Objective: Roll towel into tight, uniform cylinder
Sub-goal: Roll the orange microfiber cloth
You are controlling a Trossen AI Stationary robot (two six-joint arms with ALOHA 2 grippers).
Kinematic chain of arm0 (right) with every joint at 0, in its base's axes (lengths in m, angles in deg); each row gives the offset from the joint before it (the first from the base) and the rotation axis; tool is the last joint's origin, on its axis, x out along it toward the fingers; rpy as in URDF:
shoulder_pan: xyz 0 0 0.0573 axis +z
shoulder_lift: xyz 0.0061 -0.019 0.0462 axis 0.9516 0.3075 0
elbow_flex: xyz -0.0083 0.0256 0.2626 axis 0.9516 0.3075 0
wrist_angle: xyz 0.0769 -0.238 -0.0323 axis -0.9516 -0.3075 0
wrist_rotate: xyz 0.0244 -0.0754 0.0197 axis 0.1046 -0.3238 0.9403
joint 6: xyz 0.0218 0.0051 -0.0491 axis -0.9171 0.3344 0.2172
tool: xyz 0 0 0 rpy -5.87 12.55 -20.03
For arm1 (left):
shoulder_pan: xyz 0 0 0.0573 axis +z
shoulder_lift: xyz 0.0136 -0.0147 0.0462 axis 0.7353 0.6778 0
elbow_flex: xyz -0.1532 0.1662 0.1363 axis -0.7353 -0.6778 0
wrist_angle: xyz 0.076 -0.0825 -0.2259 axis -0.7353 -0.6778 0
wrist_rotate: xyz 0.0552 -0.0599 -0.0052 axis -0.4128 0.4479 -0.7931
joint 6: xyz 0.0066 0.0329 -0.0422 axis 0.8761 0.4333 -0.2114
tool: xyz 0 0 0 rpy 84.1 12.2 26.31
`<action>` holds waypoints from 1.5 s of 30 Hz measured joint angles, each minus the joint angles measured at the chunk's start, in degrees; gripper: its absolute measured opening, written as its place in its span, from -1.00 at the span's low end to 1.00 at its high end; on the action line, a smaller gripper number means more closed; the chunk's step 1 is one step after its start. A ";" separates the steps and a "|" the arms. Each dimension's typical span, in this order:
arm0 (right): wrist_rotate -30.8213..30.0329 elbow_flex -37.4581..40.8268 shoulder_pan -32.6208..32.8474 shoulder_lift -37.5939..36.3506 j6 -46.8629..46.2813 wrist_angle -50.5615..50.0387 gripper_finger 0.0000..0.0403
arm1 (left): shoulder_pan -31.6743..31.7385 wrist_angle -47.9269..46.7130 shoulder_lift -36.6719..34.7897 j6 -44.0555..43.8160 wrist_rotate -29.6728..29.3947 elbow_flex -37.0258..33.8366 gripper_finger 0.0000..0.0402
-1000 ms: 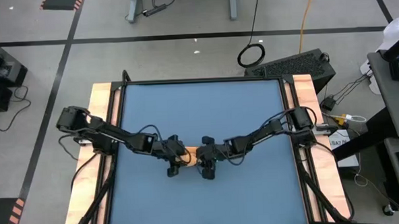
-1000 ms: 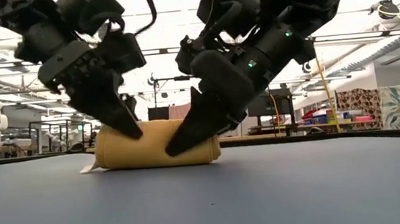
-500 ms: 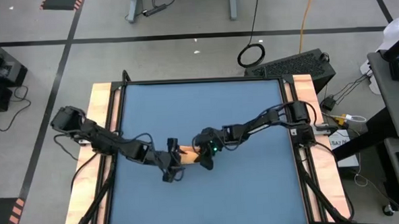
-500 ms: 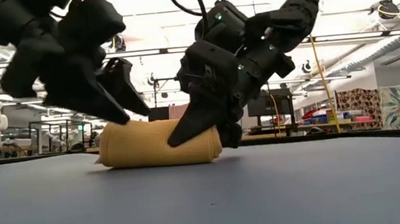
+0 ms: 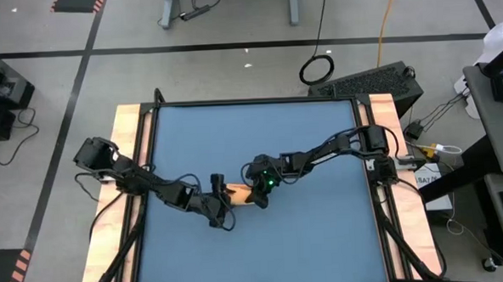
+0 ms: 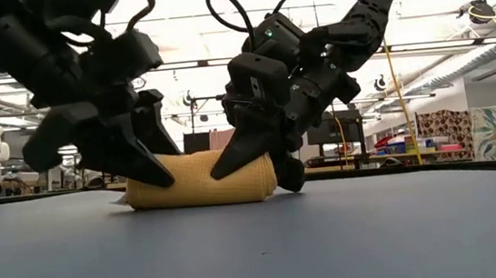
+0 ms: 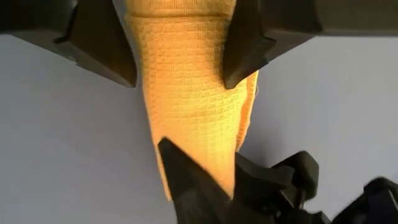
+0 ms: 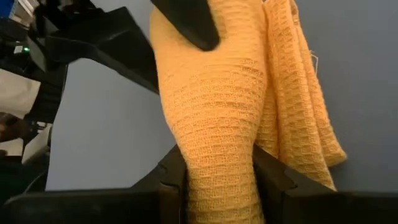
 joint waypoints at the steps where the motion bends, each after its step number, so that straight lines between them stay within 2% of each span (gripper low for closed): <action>1: 0.02 0.01 0.00 0.00 -0.02 0.00 -0.53 | 0.18 0.06 0.62 -0.33 -0.30 0.00 0.17; 5: -0.04 0.07 0.02 0.00 0.93 0.17 -0.52 | 0.46 0.34 2.84 -0.73 -0.50 0.15 0.09; 8: -0.75 0.19 0.09 -0.36 4.64 0.65 -0.44 | 0.46 -0.39 4.45 -1.20 -0.64 0.20 0.06; 11: -2.34 0.25 0.17 -1.95 10.80 -0.29 -0.23 | 0.57 -2.43 5.03 -4.38 -0.61 0.32 -0.06; 15: -3.92 0.46 0.37 -5.99 17.96 -5.49 0.13 | 0.72 -3.64 5.01 -7.09 -0.45 0.37 -0.31; 18: -9.62 0.39 1.67 -9.19 22.35 -13.71 0.36 | 0.72 -3.30 5.01 -7.12 -0.34 0.31 -0.46; 21: -15.77 0.76 3.78 -10.80 22.90 -19.41 0.48 | 0.72 -3.44 5.03 -7.93 -0.06 0.28 -0.48; 25: -20.81 3.46 7.42 -11.28 22.15 -10.69 0.47 | 0.83 -3.45 4.97 -8.58 1.41 0.24 -0.47; 28: -29.15 6.11 11.18 -11.32 22.25 -2.71 0.40 | 0.88 -3.48 4.52 -10.18 1.99 0.16 -0.47; 31: -39.28 6.73 15.30 -11.32 24.40 -1.80 0.33 | 0.98 -4.10 3.19 -11.20 4.11 -0.01 -0.47; 34: -44.65 6.71 18.86 -11.39 28.19 -1.42 0.28 | 1.18 -5.24 1.50 -11.35 6.67 -0.14 -0.47; 39: -47.03 6.71 21.61 -11.39 34.11 3.29 0.22 | 3.58 -6.23 0.61 -12.74 11.89 -0.12 -0.47; 45: -48.19 6.62 20.71 -7.35 37.58 11.43 0.23 | 6.81 -6.83 0.50 -15.67 17.68 0.00 -0.47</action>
